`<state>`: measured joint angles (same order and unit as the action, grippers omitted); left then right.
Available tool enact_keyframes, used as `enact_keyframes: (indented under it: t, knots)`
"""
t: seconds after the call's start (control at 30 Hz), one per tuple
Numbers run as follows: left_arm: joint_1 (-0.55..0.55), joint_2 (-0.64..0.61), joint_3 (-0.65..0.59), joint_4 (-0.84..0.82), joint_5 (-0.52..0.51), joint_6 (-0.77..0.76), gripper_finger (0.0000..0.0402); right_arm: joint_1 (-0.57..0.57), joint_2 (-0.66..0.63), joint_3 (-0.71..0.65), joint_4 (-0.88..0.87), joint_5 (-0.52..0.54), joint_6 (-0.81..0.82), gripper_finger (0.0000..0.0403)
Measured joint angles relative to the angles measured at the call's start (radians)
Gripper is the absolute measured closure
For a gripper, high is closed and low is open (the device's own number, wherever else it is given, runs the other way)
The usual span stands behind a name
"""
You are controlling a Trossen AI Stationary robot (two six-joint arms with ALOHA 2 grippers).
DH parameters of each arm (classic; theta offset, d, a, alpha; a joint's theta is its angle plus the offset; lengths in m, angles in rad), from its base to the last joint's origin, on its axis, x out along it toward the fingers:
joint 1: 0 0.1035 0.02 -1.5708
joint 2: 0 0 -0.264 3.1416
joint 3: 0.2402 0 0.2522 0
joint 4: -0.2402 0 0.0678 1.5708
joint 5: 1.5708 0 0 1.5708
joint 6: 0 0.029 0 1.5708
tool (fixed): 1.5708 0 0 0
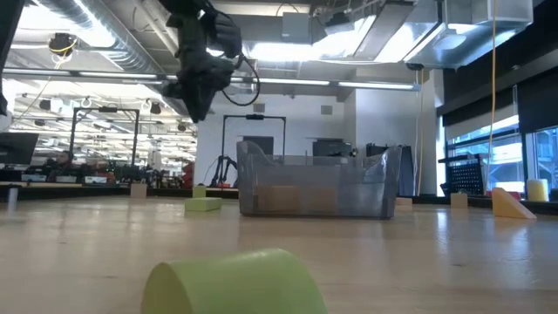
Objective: Sort & place blocks by color
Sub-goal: Put the orange block into the black bin
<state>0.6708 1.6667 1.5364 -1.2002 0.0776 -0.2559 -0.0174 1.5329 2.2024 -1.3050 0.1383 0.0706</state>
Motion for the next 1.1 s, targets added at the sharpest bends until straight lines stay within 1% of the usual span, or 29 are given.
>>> enact_keyframes:
  t: [0.1, 0.13, 0.2, 0.3, 0.37, 0.4, 0.43, 0.47, 0.53, 0.57, 0.63, 0.73, 0.77, 0.9, 0.93, 1.0, 1.1]
  knots:
    - [-0.034, -0.003, 0.0, 0.004, -0.015, -0.004, 0.0323, 0.0, 0.002, 0.0, 0.001, -0.02, 0.01, 0.0228]
    - [-0.046, -0.003, 0.0, 0.006, -0.016, -0.005, 0.0322, 0.0, 0.002, 0.0, 0.001, -0.018, 0.043, 0.0228]
    - [-0.065, -0.003, 0.0, 0.011, -0.016, -0.008, 0.032, 0.0, 0.004, 0.0, -0.019, 0.011, 0.16, 0.0228]
    - [-0.092, -0.003, 0.0, 0.022, -0.016, -0.028, 0.032, -0.012, 0.006, 0.0, -0.123, 0.142, 0.368, 0.0228]
    - [-0.105, -0.003, 0.0, 0.026, -0.016, -0.027, 0.0322, -0.031, 0.007, 0.0, -0.237, 0.227, 0.507, 0.0228]
    - [-0.109, -0.003, 0.0, 0.026, -0.017, -0.026, 0.0323, -0.046, 0.007, -0.001, -0.283, 0.251, 0.574, 0.0228]
    - [-0.111, -0.003, 0.0, 0.026, -0.017, -0.025, 0.0323, -0.063, 0.005, -0.017, -0.268, 0.255, 0.616, 0.0228]
    - [-0.114, -0.003, 0.0, 0.026, -0.017, -0.024, 0.0322, -0.077, -0.007, -0.043, -0.247, 0.228, 0.629, 0.0228]
    - [-0.116, -0.003, 0.0, 0.026, -0.019, -0.021, 0.032, -0.105, -0.016, -0.079, -0.241, 0.131, 0.646, 0.0228]
    - [-0.116, -0.003, 0.0, 0.027, -0.021, -0.015, 0.032, -0.122, -0.018, -0.093, -0.251, 0.103, 0.664, 0.0228]
    - [-0.116, -0.003, 0.0, 0.027, -0.033, -0.001, 0.0321, -0.159, -0.024, -0.162, -0.266, 0.089, 0.681, 0.0228]
    - [-0.116, -0.003, 0.0, 0.027, -0.063, 0.004, 0.0323, -0.205, -0.034, -0.267, -0.266, 0.041, 0.682, 0.0228]
    - [-0.114, -0.003, 0.0, 0.027, -0.071, 0.007, 0.0323, -0.219, -0.043, -0.3, -0.264, 0.01, 0.679, 0.0228]
    - [-0.106, -0.003, 0.0, 0.027, -0.077, 0.03, 0.0322, -0.259, -0.089, -0.428, -0.265, -0.178, 0.626, 0.0228]
    - [-0.105, -0.003, 0.0, 0.027, -0.077, 0.031, 0.0321, -0.265, -0.108, -0.459, -0.264, -0.2, 0.628, 0.0228]
    - [-0.105, -0.003, 0.0, 0.028, -0.078, 0.035, 0.0321, -0.27, -0.158, -0.514, -0.264, -0.198, 0.643, 0.0228]
    - [-0.105, -0.003, 0.0, 0.035, -0.077, 0.047, 0.0323, -0.268, -0.254, -0.591, -0.267, -0.143, 0.719, 0.0228]
